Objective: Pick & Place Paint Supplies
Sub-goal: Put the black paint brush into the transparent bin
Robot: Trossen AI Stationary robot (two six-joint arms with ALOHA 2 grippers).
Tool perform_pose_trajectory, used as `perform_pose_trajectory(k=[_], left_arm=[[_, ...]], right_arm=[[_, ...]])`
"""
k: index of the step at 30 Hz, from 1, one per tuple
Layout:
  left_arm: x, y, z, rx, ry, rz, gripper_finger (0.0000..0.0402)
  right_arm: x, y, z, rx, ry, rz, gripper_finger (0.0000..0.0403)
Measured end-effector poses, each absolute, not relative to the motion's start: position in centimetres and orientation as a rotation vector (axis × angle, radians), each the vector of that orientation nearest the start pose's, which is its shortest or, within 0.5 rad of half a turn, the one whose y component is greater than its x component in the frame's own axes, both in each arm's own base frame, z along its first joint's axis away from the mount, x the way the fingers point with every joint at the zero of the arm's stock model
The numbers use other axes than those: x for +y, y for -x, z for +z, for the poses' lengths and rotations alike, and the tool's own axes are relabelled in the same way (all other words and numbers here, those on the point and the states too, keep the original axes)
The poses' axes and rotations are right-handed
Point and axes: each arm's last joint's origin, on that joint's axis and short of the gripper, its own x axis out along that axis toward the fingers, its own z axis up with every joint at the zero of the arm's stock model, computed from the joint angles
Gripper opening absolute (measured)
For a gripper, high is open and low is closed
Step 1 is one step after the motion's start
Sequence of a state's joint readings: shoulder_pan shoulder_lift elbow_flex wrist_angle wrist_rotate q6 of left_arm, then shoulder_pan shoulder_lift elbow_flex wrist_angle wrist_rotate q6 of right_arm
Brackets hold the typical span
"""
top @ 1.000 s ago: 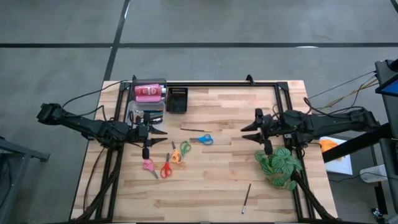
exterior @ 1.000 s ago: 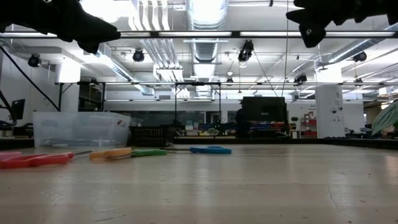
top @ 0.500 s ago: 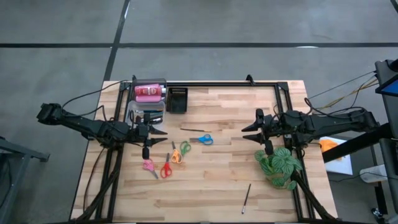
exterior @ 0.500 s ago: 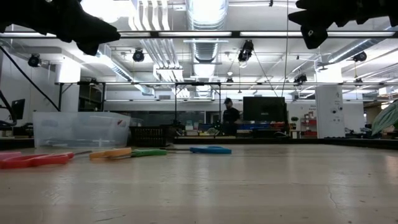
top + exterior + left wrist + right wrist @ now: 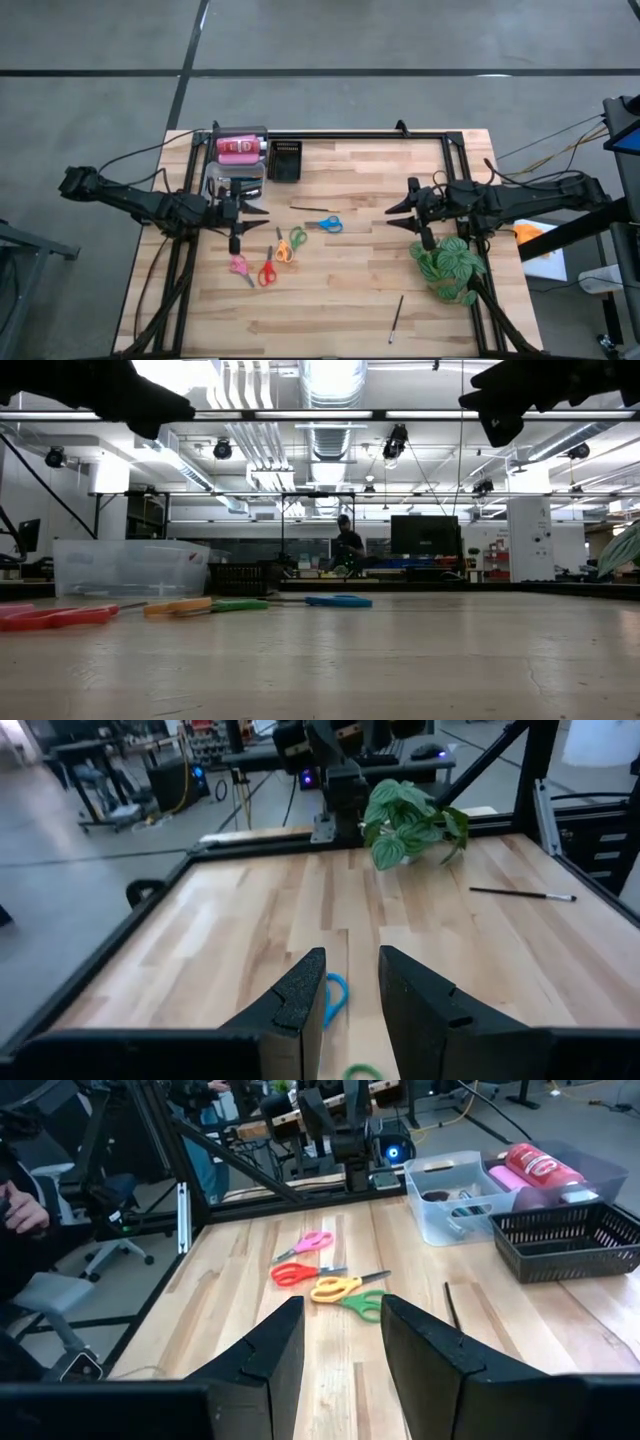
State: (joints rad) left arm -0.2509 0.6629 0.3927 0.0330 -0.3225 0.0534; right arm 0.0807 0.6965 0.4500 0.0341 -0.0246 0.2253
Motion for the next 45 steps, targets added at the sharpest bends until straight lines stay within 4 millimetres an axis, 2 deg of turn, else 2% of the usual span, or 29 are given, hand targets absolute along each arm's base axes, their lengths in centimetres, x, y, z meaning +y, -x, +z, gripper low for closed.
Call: perform_pose_trajectory(k=[6, 12, 21, 27, 30, 32, 36, 45], left_arm=[[-2.3, -16.5, 24.6, 0.25, -0.103, 0.127, 0.0099], [-1.6, -18.3, 24.0, 0.463, -0.076, 0.194, 0.0099], [-0.6, -24.5, 24.1, 0.731, -0.111, 0.262, 0.0099], [0.8, -28.6, 22.2, 0.859, -0.118, 0.288, 0.0099], [2.0, -29.8, 21.2, 0.912, -0.079, 0.178, 0.0099], [2.9, -30.2, 20.6, 0.933, -0.055, 0.106, 0.0099], [4.9, -30.5, 19.8, 0.947, -0.016, 0.115, 0.0111], [7.1, -30.8, 18.7, 0.938, -0.031, 0.031, 0.0199]], right_arm=[[1.4, -16.6, 24.8, 0.242, -0.218, 0.079, 0.0134], [1.4, -16.9, 24.6, 0.258, -0.217, 0.077, 0.0134], [1.5, -17.3, 24.1, 0.289, -0.216, 0.073, 0.0134], [1.5, -17.6, 23.8, 0.31, -0.215, 0.071, 0.0134], [1.5, -17.7, 23.6, 0.32, -0.215, 0.07, 0.0134], [1.5, -17.8, 23.6, 0.322, -0.215, 0.069, 0.0134], [1.5, -18.0, 23.4, 0.336, -0.214, 0.068, 0.0134], [1.6, -18.3, 22.8, 0.369, -0.213, 0.064, 0.0134]])
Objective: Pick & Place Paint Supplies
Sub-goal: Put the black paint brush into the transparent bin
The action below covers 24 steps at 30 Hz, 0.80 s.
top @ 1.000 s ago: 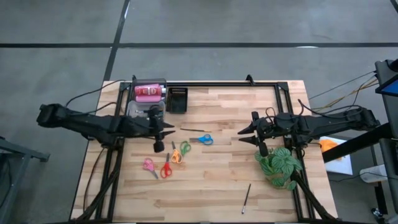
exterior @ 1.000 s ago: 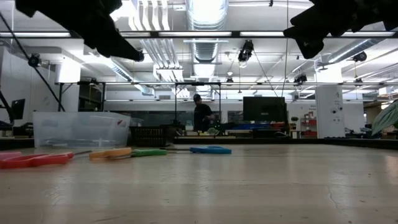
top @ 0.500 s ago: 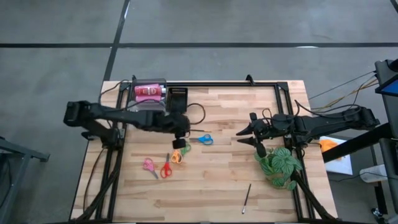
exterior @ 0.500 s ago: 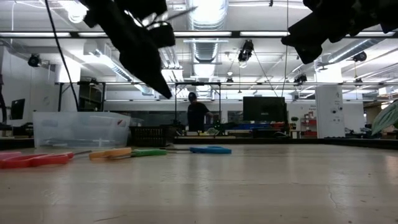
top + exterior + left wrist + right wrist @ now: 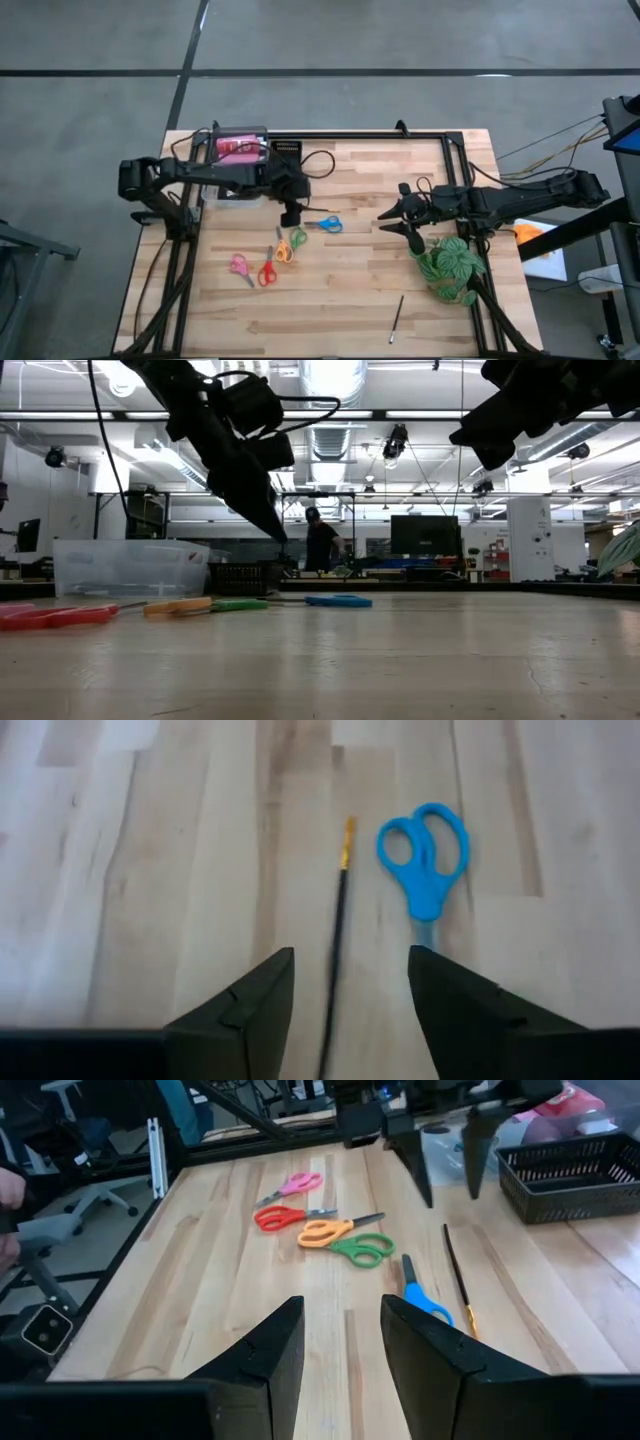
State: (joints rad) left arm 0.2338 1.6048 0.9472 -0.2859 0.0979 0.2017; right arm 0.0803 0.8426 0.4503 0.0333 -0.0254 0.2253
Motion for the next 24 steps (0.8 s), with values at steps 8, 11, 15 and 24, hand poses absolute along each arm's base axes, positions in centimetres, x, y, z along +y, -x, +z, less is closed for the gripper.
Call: perform_pose_trajectory(k=[8, 11, 15, 24], left_arm=[[7.2, -31.7, 16.6, 0.965, -0.055, 0.005, 0.0207], [7.4, -32.2, 15.2, 0.988, -0.071, 0.008, 0.0207], [7.6, -32.7, 13.5, 1.014, -0.093, 0.006, 0.0207], [8.3, -32.9, 11.8, 1.047, -0.051, 0.029, 0.0207]], right_arm=[[1.6, -18.5, 22.6, 0.382, -0.212, 0.062, 0.0134], [1.6, -18.6, 22.5, 0.388, -0.212, 0.061, 0.0134], [1.6, -18.8, 22.3, 0.4, -0.211, 0.06, 0.0134], [1.6, -18.9, 22.1, 0.41, -0.211, 0.059, 0.0134]])
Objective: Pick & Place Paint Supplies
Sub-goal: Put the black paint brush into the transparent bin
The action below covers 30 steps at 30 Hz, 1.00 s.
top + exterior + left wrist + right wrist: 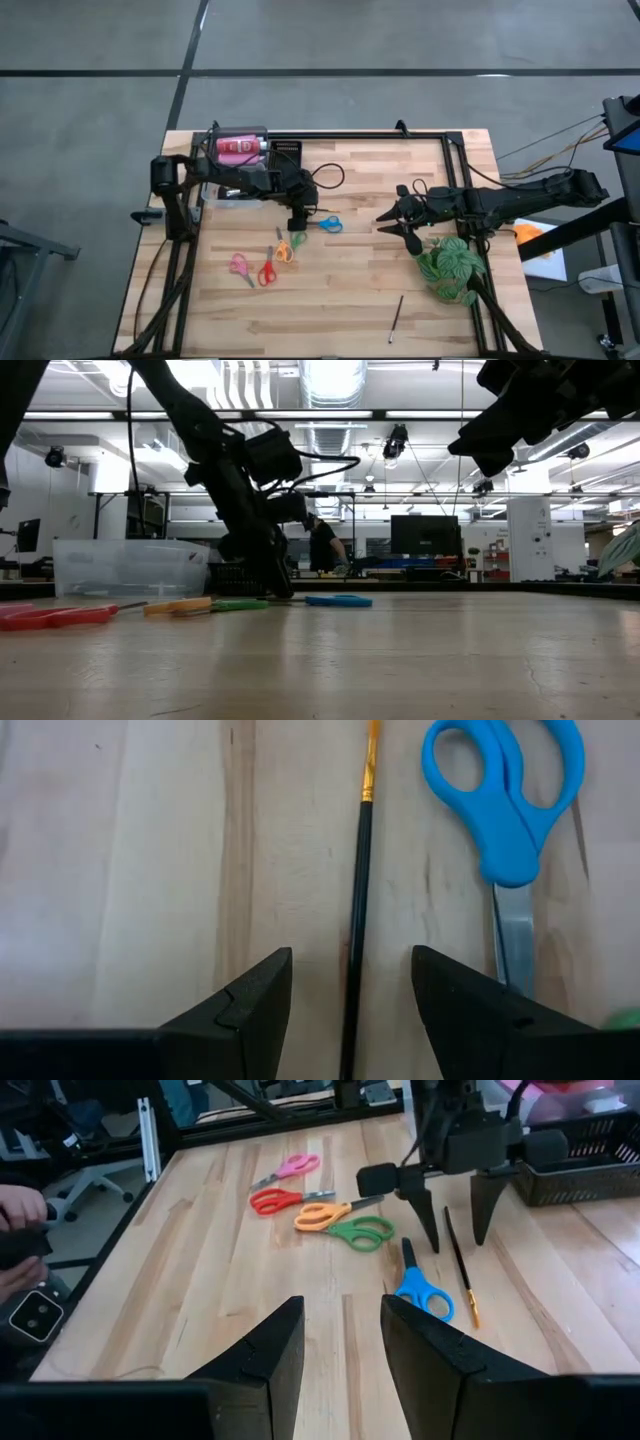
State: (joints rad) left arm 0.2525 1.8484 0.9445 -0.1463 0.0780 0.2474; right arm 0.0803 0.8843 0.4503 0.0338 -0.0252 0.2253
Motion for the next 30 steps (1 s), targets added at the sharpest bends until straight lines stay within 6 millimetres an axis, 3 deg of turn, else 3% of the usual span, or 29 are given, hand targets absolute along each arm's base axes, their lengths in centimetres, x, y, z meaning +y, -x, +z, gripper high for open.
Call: perform_pose_trajectory(k=[6, 23, 30], left_arm=[[8.48, -32.8, 11.65, 1.056, -0.001, 0.053, 0.018], [8.56, -32.82, 11.6, 1.057, -0.007, 0.066, 0.0012], [8.57, -32.8, 11.58, 1.059, -0.007, 0.066, 0.0006]], right_arm=[[1.6, -18.88, 22.11, 0.412, -0.211, 0.059, 0.0134], [1.6, -18.88, 22.11, 0.412, -0.211, 0.059, 0.0134], [1.59, -18.88, 22.11, 0.412, -0.211, 0.058, 0.0134]])
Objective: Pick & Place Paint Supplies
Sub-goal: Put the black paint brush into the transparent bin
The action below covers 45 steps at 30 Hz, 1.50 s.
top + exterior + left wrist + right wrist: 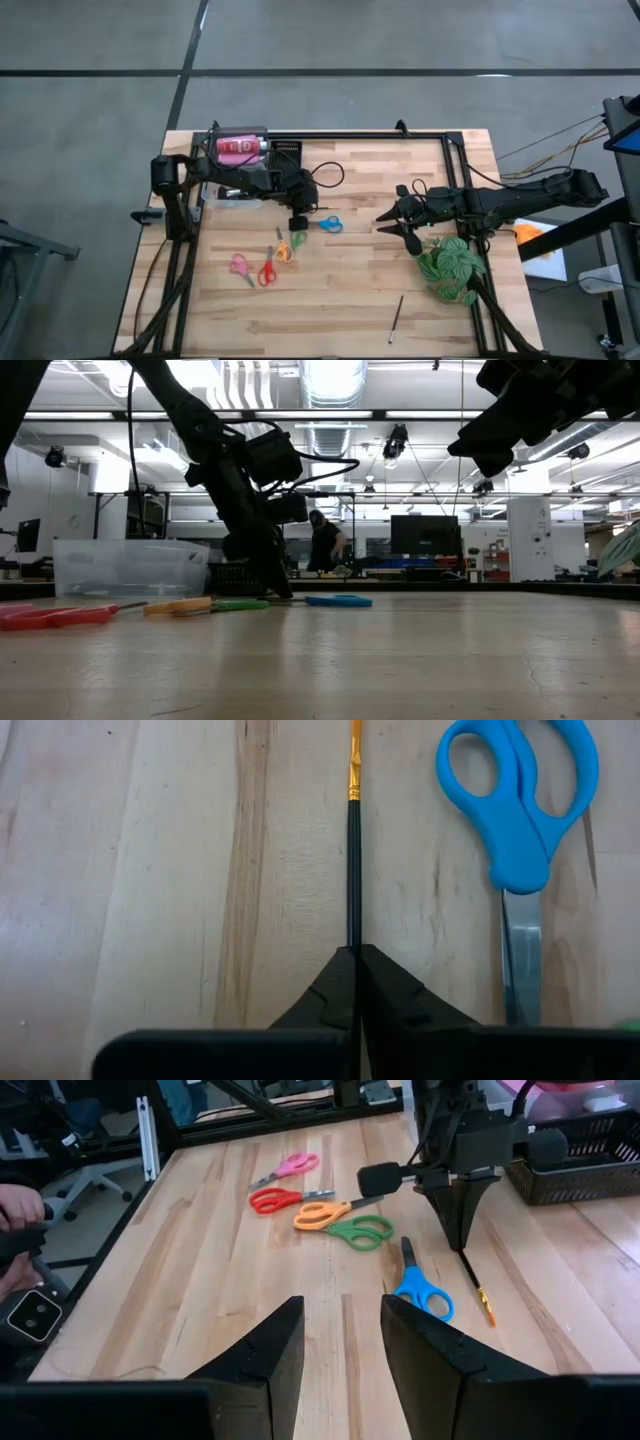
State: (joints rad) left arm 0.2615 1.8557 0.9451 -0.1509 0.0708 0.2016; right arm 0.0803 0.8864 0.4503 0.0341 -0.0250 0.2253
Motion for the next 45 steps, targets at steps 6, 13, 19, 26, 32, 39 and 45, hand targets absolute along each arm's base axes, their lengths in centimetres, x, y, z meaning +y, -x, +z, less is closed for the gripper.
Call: perform_pose_trajectory(k=[6, 13, 19, 26, 32, 39, 45], left_arm=[[8.6, -32.8, 11.6, 1.058, -0.007, 0.066, 0.0006], [8.5, -32.6, 12.2, 1.055, -0.012, 0.075, 0.0006], [8.5, -32.5, 13.2, 1.024, -0.019, 0.08, 0.0006], [8.3, -32.1, 15.2, 0.983, -0.025, 0.078, 0.0006], [7.9, -30.4, 18.5, 0.968, -0.047, 0.1, 0.0006], [7.3, -26.5, 22.9, 1.017, -0.114, 0.237, 0.0006], [6.6, -22.7, 25.2, 1.102, -0.07, 0.382, 0.0006]], right_arm=[[1.6, -18.9, 22.1, 0.412, -0.211, 0.058, 0.0134], [1.6, -18.9, 22.1, 0.411, -0.211, 0.058, 0.0134], [1.6, -18.9, 22.1, 0.411, -0.211, 0.058, 0.0134], [1.6, -18.9, 22.1, 0.412, -0.211, 0.059, 0.0134], [1.6, -18.9, 22.1, 0.412, -0.211, 0.058, 0.0134], [1.6, -18.9, 22.1, 0.411, -0.211, 0.059, 0.0134], [1.6, -18.9, 22.1, 0.411, -0.211, 0.059, 0.0134]])
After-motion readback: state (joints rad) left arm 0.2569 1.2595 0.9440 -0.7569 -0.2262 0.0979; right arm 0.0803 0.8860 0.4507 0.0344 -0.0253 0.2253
